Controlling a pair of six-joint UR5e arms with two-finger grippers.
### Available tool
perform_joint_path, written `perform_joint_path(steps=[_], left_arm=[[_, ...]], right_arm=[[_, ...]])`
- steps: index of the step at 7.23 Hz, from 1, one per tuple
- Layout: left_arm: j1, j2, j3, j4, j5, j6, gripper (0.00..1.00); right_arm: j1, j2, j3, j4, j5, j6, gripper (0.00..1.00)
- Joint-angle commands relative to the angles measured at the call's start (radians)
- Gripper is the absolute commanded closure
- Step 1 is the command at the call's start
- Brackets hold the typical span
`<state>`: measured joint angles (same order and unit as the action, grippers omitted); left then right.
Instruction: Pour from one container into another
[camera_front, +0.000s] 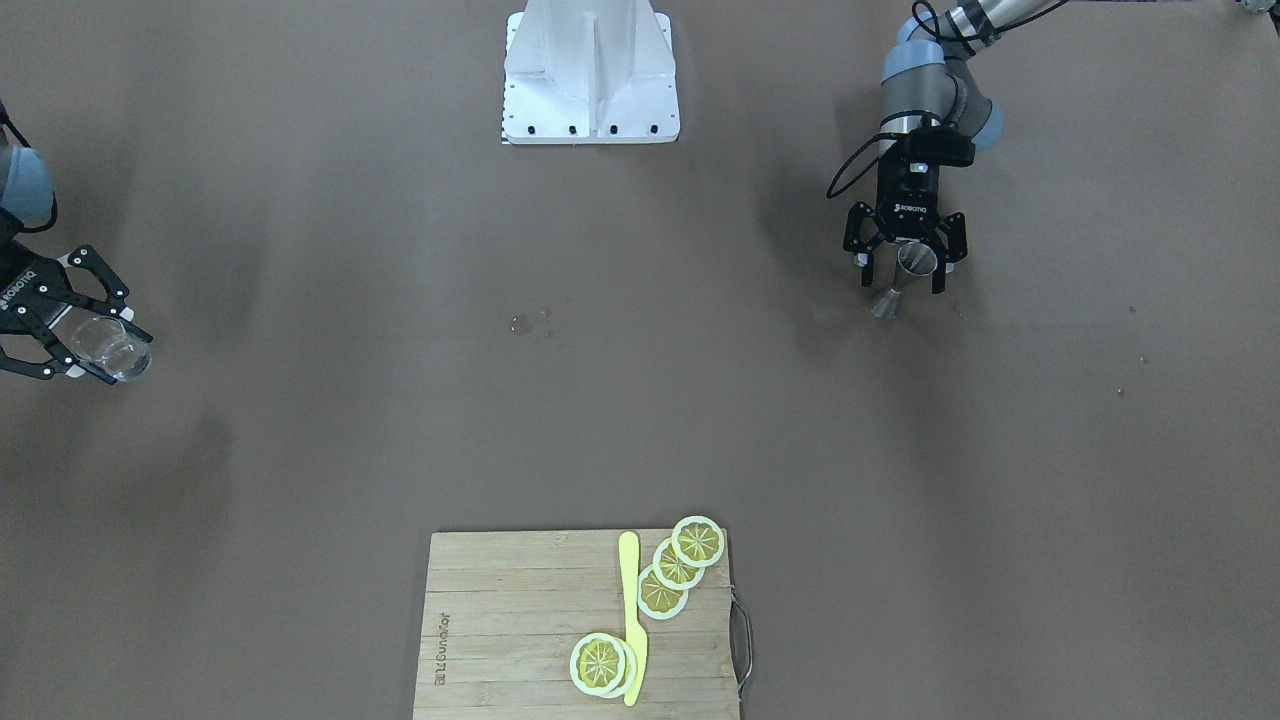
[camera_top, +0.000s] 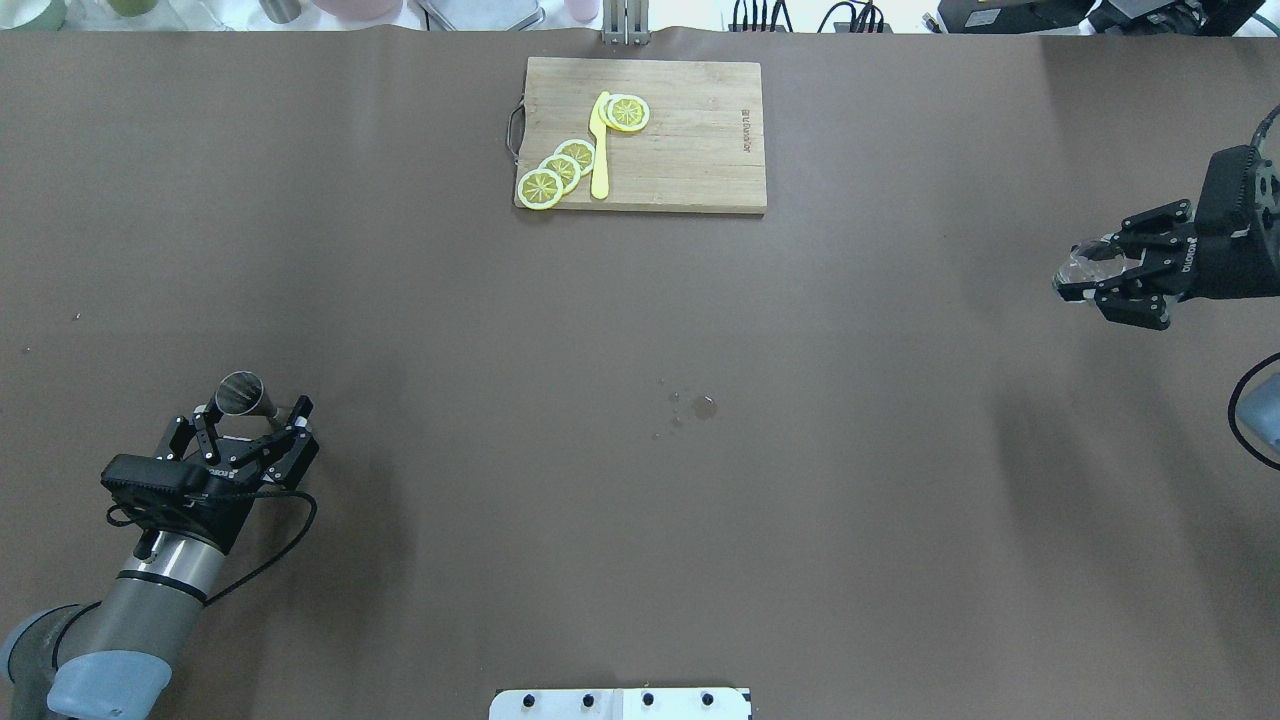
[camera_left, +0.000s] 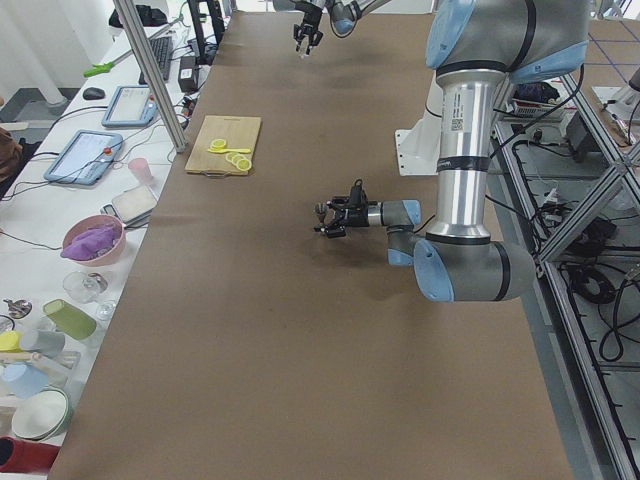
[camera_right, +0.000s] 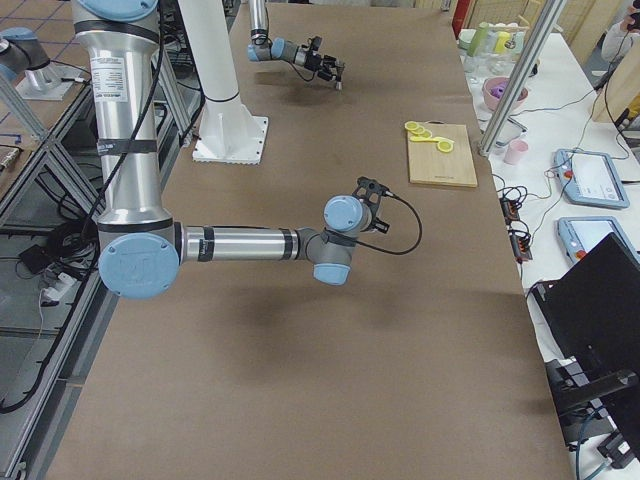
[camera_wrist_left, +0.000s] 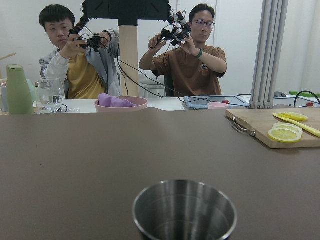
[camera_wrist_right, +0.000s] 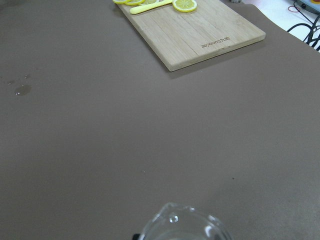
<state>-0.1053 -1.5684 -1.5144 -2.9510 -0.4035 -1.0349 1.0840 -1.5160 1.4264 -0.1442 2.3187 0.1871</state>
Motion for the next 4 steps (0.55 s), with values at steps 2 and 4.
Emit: perform_joint_path(steps=[2,4], left_arm=[[0.103,0.161,-0.175,0.0,0.047,0.045,0.01],[0.125,0.166,-0.182,-0.003,0.058,0.045,0.01]], right_arm=[[-0.018,0.053,-0.121,0.113,-0.007,0.071,1.0],[-0.032,0.062,-0.148,0.147,-0.018,0.071,1.0]])
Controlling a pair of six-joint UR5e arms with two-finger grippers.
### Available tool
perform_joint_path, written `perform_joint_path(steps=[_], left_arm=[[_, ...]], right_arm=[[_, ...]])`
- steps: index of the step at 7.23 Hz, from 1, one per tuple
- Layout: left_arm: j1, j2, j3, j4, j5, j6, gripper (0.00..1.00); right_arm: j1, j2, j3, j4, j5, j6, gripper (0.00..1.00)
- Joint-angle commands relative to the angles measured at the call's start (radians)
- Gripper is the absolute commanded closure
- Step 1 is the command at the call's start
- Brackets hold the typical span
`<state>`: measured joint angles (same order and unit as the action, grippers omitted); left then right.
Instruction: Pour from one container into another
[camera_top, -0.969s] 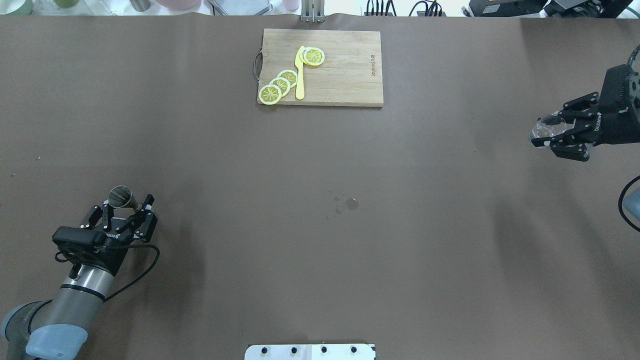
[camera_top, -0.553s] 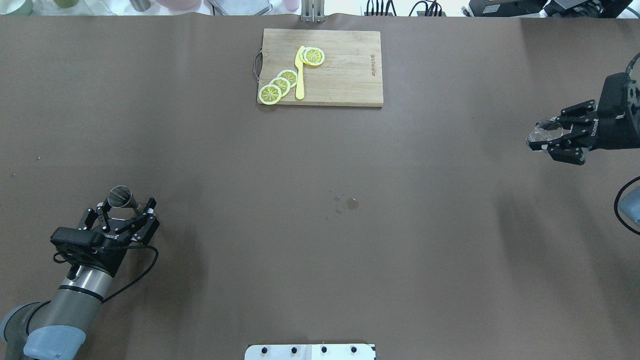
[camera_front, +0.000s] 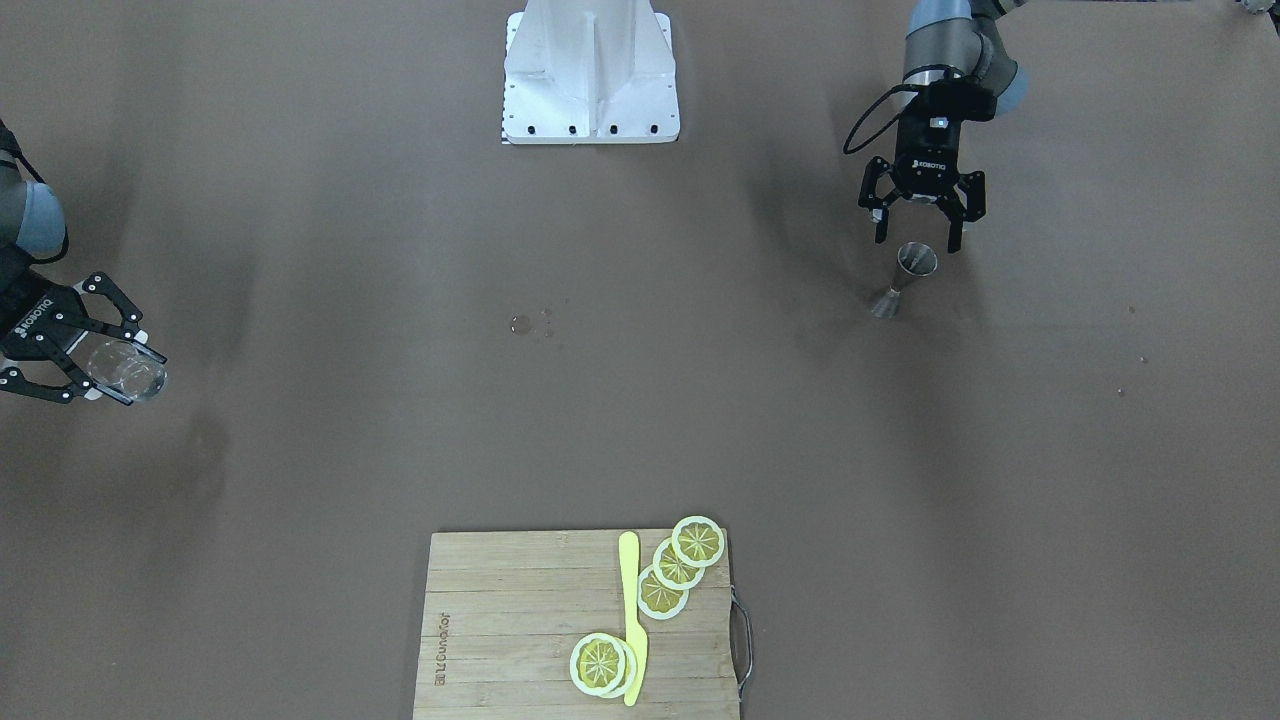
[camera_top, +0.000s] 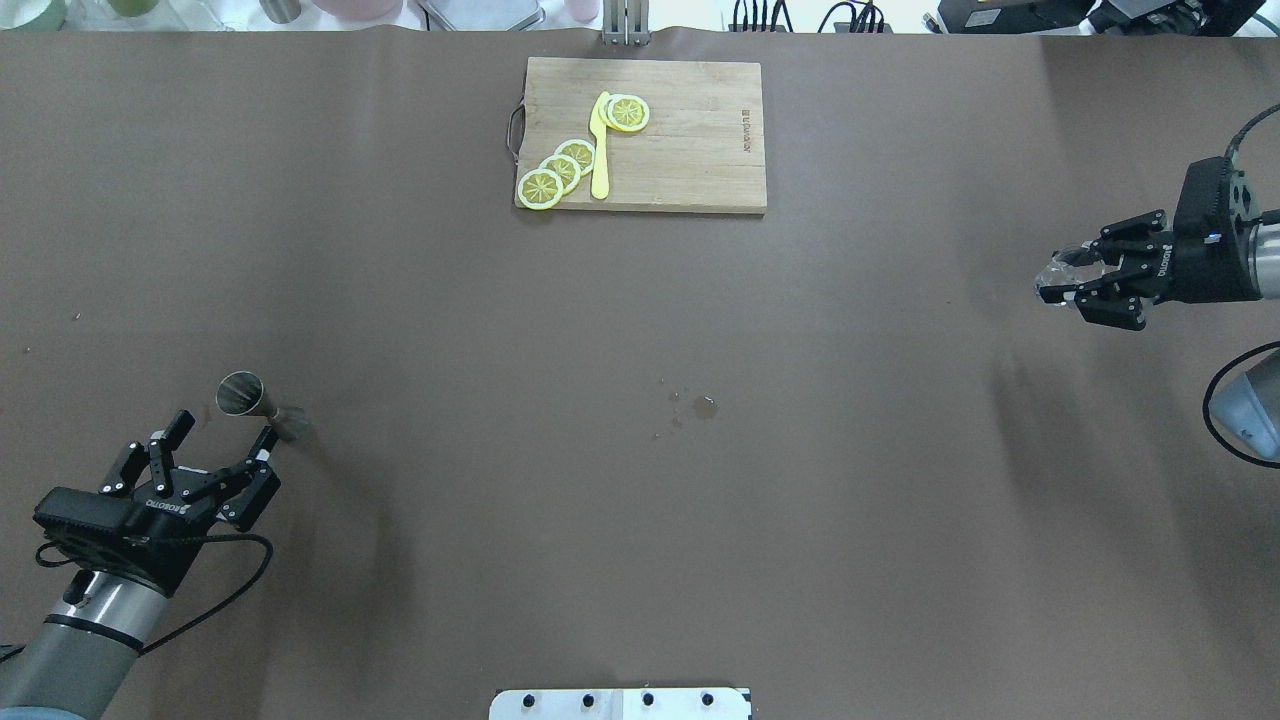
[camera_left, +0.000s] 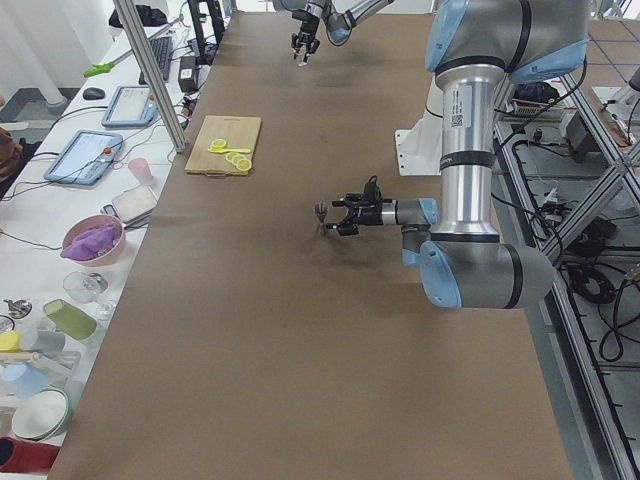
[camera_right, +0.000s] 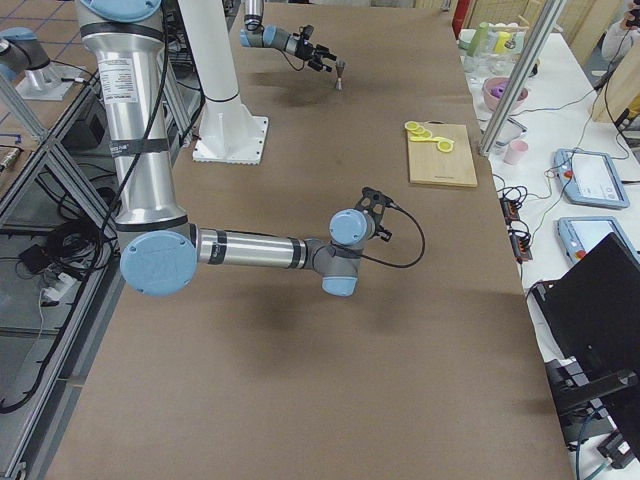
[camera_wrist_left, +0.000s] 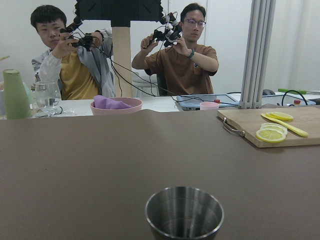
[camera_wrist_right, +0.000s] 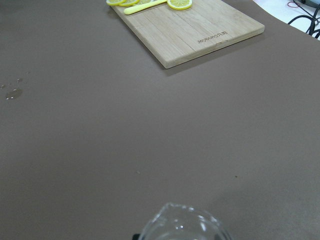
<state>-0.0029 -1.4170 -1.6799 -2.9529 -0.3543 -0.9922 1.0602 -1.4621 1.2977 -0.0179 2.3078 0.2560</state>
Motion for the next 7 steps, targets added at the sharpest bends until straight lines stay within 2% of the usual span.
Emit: perform_joint_path(steps=[1,2,4,6,7], left_arm=[[0.05,0.013,-0.023,-0.024,0.03,0.004,0.01],[0.07,0.029,-0.059,-0.029,0.037,0.004,0.01],[0.07,0.119,-0.2,-0.038,0.014,0.111,0.01],[0.057,0.177,-0.326,-0.049,-0.081,0.203,0.01],[0.002,0.168,-0.357,-0.035,-0.148,0.22,0.01]], right_arm=[[-0.016,0.025,-0.05,0.038,-0.011,0.002,1.0],[-0.028,0.031,-0.069,0.048,-0.036,0.0,1.0],[-0.045,0.058,-0.113,0.061,-0.054,0.0,1.0],[-0.08,0.071,-0.158,0.099,-0.102,0.0,1.0],[-0.092,0.071,-0.161,0.111,-0.123,0.0,1.0]])
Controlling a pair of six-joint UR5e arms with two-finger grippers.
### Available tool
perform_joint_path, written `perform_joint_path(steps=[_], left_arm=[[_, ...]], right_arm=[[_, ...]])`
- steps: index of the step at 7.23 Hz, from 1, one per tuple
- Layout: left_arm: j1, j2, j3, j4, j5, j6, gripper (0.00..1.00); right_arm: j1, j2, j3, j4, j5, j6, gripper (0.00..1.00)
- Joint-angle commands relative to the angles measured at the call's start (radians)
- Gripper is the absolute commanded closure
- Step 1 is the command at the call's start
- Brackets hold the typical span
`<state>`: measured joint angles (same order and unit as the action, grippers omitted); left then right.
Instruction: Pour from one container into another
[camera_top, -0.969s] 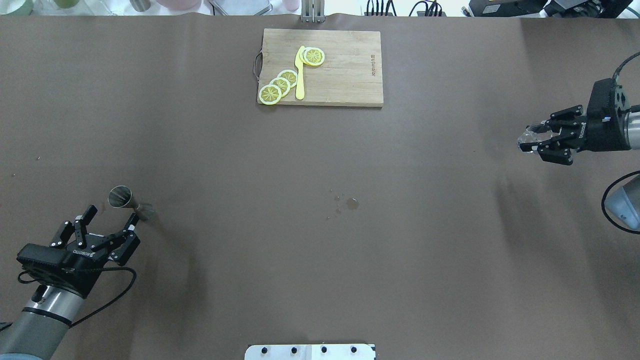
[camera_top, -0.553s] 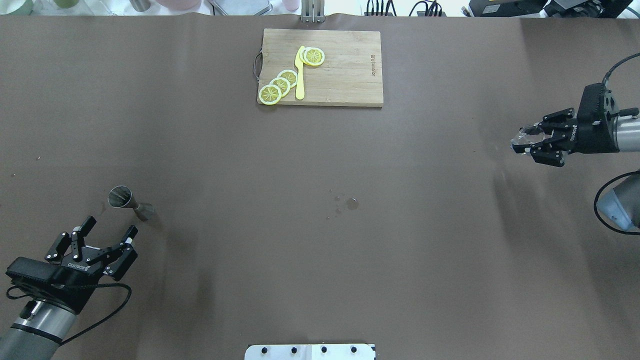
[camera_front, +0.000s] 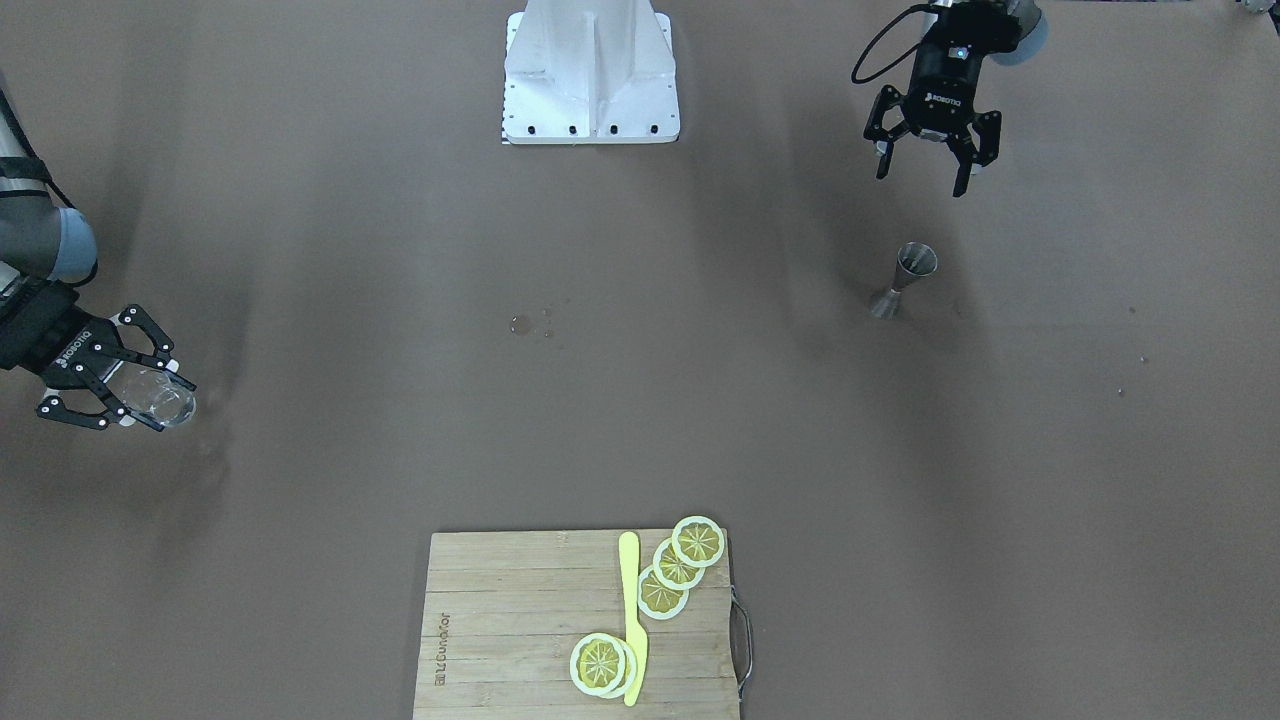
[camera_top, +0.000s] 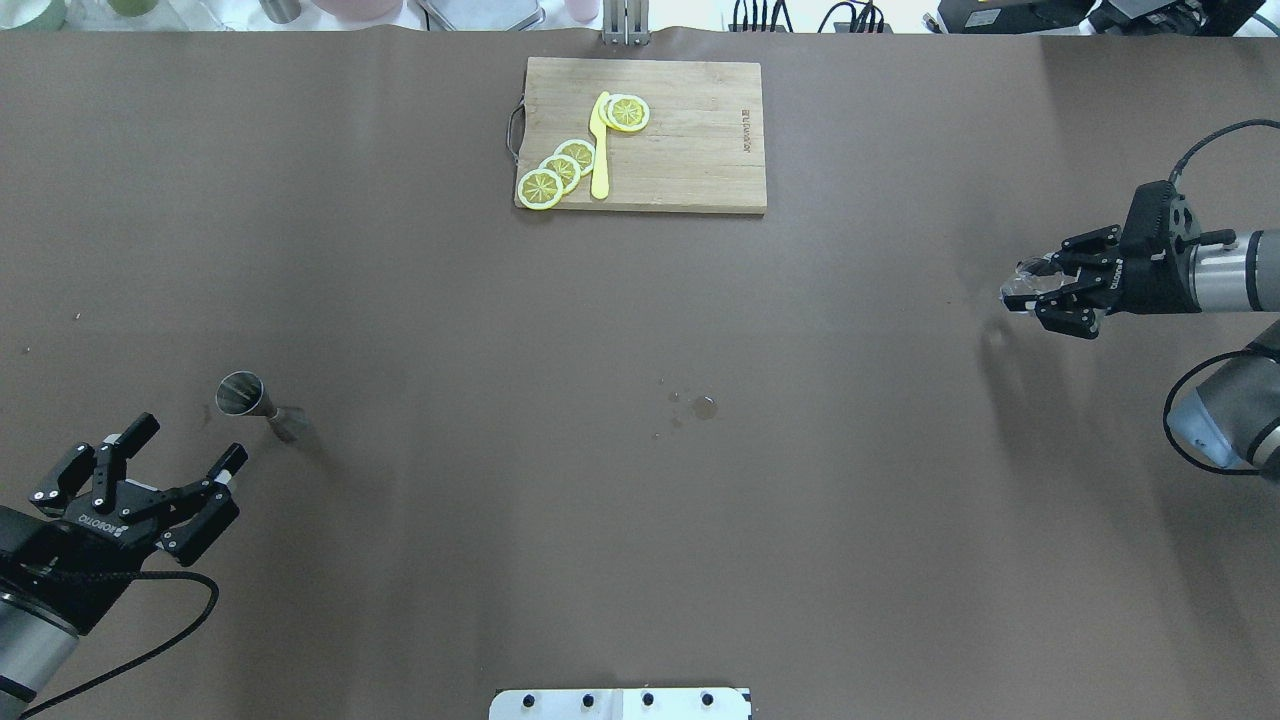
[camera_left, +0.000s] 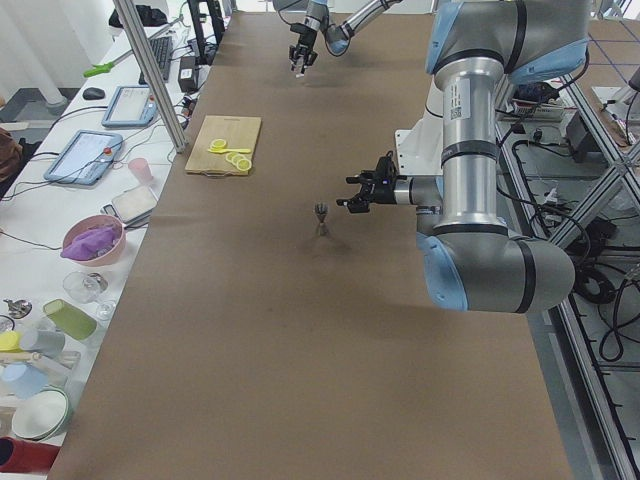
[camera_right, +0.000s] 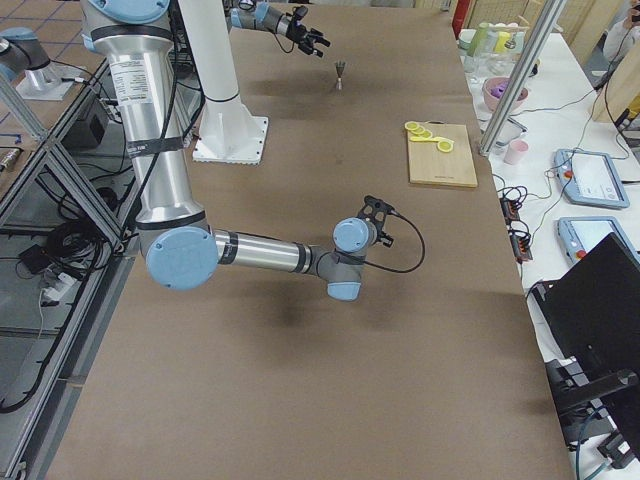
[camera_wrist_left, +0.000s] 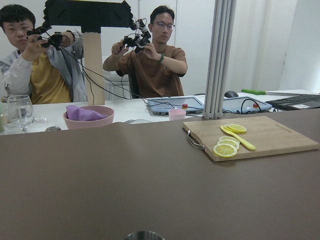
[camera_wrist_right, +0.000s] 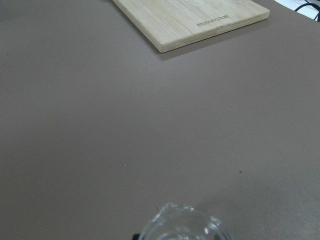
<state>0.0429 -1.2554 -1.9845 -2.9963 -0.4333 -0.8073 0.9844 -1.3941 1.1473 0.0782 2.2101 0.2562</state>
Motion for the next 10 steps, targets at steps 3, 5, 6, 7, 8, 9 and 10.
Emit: perform_joint_path(steps=[3,5,6,7,8,9,10], left_arm=[[-0.46,-0.125,-0.132,0.357,-0.582,0.086,0.01],[-0.581,-0.229,-0.14,0.599,-0.751,0.164,0.01],[-0.654,-0.284,-0.143,0.722,-0.885,0.21,0.01],[-0.805,-0.279,-0.151,0.785,-1.106,0.239,0.01],[-0.865,-0.282,-0.133,0.842,-1.177,0.331,0.01],[-0.892,-0.289,-0.128,0.922,-1.182,0.368,0.01],[-0.914,-0.291,-0.128,1.004,-1.218,0.391,0.01]], right_arm=[[-0.065,0.003,-0.017,0.026,-0.093,-0.002,1.0],[-0.082,0.012,-0.021,0.026,-0.116,-0.002,1.0],[-0.085,0.012,-0.023,0.026,-0.116,-0.005,1.0],[-0.093,0.012,-0.044,0.053,-0.121,-0.009,1.0],[-0.093,0.012,-0.044,0.073,-0.127,-0.006,1.0],[-0.095,0.012,-0.044,0.074,-0.133,-0.006,1.0],[-0.095,0.012,-0.044,0.074,-0.133,-0.006,1.0]])
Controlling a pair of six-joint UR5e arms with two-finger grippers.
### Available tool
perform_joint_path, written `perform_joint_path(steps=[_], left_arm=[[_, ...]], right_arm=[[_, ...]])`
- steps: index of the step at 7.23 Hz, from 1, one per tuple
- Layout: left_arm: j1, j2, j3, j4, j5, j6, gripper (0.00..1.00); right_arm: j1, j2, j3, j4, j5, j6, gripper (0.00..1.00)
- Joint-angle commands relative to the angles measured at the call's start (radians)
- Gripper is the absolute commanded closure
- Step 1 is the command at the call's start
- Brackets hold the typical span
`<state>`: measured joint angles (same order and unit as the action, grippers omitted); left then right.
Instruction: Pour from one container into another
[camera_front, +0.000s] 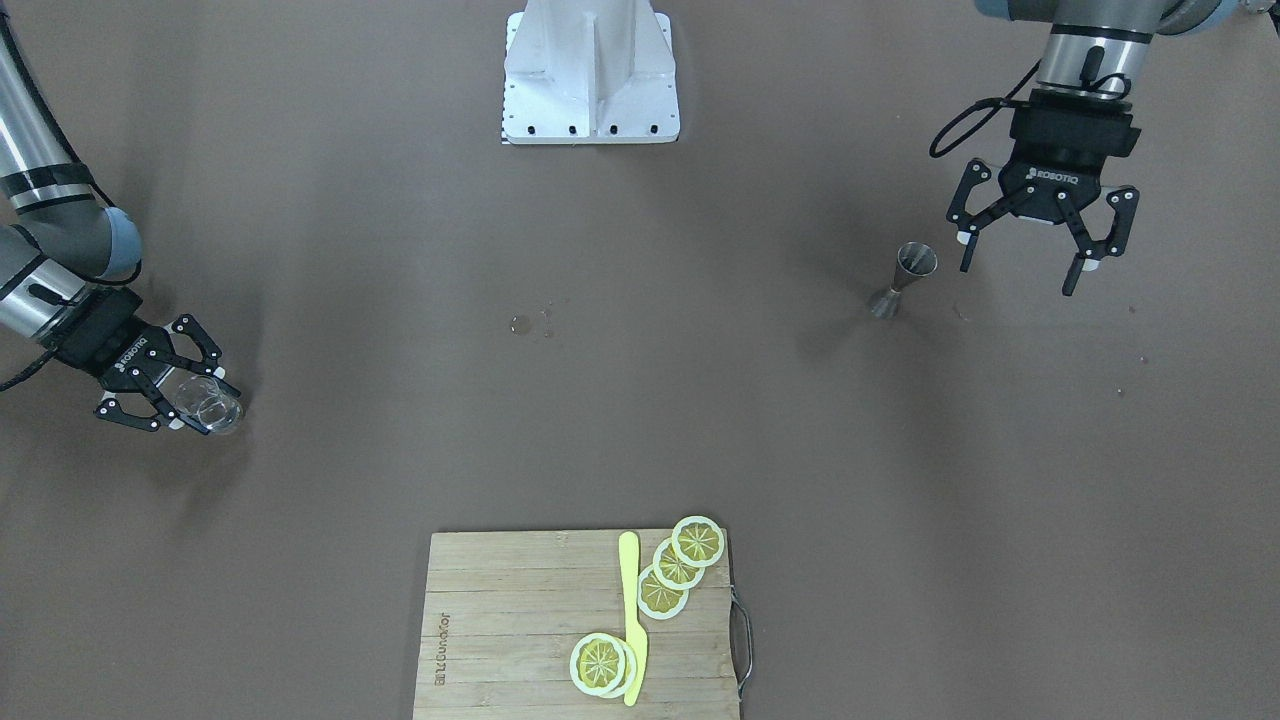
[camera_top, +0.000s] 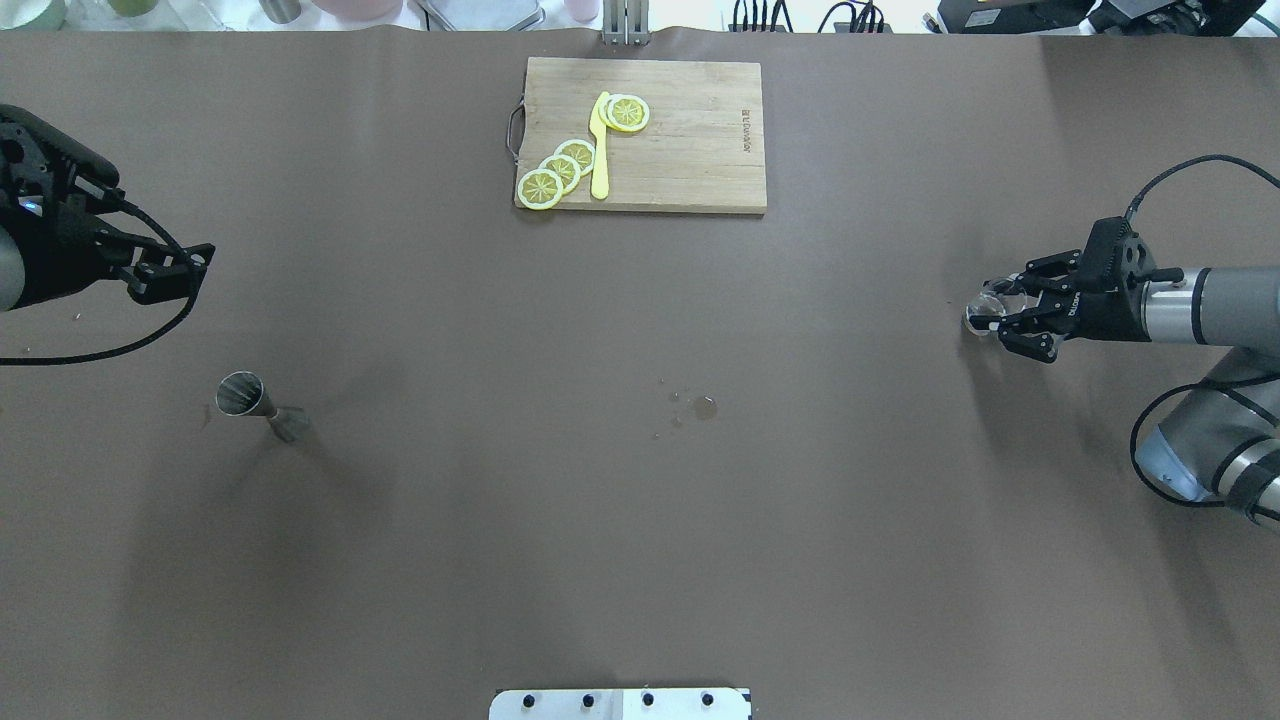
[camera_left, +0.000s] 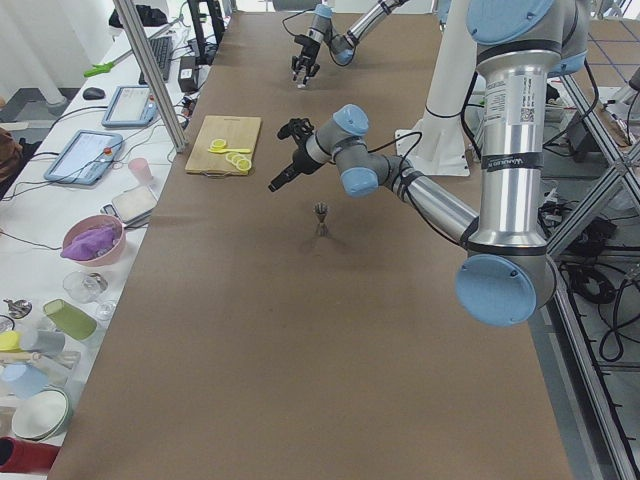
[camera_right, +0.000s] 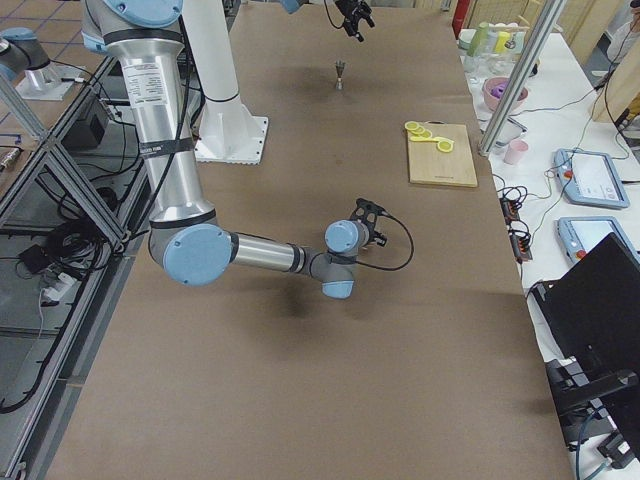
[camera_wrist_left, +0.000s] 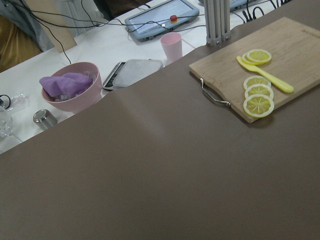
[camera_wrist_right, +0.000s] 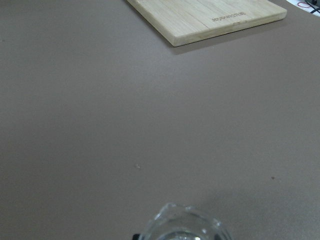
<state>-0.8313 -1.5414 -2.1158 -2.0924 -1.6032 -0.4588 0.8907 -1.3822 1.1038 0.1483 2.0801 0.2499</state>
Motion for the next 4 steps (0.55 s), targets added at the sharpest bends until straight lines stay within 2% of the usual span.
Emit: perform_joint_path(steps=[1,3,4], left_arm=[[-0.079,-0.005,0.003,0.203,-0.09,0.102,0.01],[-0.156,-0.006,0.003,0.403,-0.179,0.256,0.01],[-0.185,-0.003,0.011,0.429,-0.237,0.261,0.01]], right_arm=[[-0.001,0.0,0.002,0.004,-0.003,0.0,1.0],[-0.001,0.0,0.007,-0.003,-0.003,-0.001,1.0],[-0.001,0.0,0.011,-0.006,-0.002,-0.001,1.0]])
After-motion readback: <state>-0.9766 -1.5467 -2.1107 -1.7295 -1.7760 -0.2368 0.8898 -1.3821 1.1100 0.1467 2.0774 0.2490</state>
